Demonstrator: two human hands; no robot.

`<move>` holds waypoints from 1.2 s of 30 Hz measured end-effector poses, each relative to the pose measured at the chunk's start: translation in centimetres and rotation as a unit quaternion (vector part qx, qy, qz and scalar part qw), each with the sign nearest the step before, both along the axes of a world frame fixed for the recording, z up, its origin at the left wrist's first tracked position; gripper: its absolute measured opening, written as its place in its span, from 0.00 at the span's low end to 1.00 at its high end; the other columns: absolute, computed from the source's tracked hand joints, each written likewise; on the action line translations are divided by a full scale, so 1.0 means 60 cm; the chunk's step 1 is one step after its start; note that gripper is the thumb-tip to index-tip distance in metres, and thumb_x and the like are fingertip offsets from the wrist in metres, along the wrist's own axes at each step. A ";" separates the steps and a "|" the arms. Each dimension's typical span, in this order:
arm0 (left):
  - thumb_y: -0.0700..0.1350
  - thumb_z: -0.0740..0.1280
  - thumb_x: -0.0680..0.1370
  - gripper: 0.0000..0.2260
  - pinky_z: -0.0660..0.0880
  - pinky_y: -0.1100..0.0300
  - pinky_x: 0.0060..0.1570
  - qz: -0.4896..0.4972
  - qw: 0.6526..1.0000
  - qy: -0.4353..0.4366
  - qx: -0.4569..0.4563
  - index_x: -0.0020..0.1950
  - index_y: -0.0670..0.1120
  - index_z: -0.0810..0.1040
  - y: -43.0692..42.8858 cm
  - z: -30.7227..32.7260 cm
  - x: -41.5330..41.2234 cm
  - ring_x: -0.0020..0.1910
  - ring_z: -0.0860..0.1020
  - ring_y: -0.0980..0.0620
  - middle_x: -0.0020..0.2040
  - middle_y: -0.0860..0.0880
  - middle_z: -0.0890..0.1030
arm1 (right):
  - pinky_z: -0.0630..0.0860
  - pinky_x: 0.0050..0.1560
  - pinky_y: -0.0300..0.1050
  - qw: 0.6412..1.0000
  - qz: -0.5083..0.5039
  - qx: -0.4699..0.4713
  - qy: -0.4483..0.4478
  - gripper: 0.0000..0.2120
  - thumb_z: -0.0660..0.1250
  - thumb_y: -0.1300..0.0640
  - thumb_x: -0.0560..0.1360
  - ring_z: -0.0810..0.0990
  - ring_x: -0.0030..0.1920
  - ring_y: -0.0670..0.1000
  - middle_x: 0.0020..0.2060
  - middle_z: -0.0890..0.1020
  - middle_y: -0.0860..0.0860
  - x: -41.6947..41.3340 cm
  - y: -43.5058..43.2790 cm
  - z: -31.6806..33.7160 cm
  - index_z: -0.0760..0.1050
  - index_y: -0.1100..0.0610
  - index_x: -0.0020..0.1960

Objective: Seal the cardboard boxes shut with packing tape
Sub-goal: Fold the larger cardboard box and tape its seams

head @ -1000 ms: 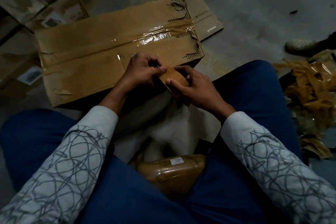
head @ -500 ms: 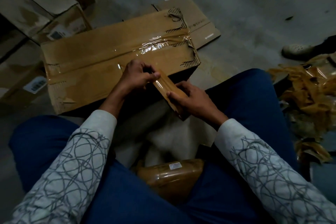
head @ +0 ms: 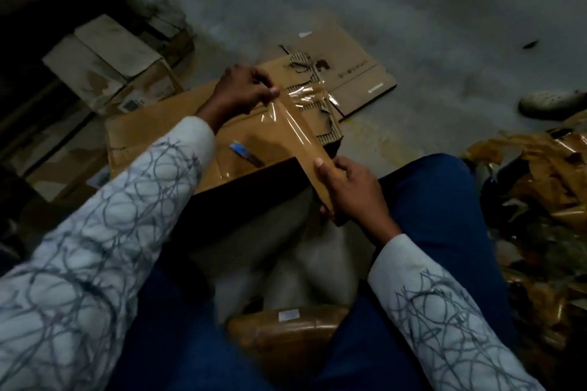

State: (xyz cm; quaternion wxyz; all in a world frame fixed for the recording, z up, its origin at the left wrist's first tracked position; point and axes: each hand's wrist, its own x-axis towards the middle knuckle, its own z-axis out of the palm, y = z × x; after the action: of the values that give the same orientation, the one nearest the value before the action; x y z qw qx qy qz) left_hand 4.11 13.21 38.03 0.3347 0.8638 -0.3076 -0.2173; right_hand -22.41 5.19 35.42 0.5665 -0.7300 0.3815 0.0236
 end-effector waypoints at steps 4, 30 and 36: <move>0.47 0.74 0.76 0.05 0.72 0.66 0.26 -0.036 0.998 -0.034 0.034 0.49 0.47 0.85 -0.093 0.008 0.030 0.34 0.80 0.52 0.40 0.47 0.84 | 0.77 0.46 0.44 0.995 -0.055 -0.084 -0.011 0.16 0.61 0.34 0.78 0.82 0.47 0.49 0.54 0.82 0.47 0.024 -0.040 -0.004 0.74 0.41 0.59; 0.57 0.77 0.70 0.13 0.73 0.46 0.63 0.032 0.961 -0.206 0.180 0.48 0.50 0.85 -0.330 -0.127 0.217 0.56 0.79 0.48 0.52 0.51 0.84 | 0.71 0.45 0.47 0.988 -0.003 -0.147 0.054 0.20 0.71 0.38 0.74 0.72 0.46 0.50 0.46 0.76 0.49 0.246 -0.230 -0.036 0.79 0.50 0.58; 0.61 0.78 0.65 0.18 0.78 0.45 0.57 0.056 0.961 -0.150 0.227 0.45 0.49 0.86 -0.331 -0.156 0.237 0.52 0.82 0.45 0.48 0.48 0.85 | 0.68 0.46 0.47 0.985 0.008 -0.159 0.072 0.20 0.69 0.36 0.74 0.73 0.47 0.52 0.52 0.80 0.50 0.254 -0.237 -0.042 0.80 0.48 0.58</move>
State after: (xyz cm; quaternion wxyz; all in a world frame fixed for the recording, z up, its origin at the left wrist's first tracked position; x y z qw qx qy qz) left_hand 18.31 -6.67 28.69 0.0911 0.9556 -0.2479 -0.1305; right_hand -7.19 -9.01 32.92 0.4136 -0.8102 0.4148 0.0196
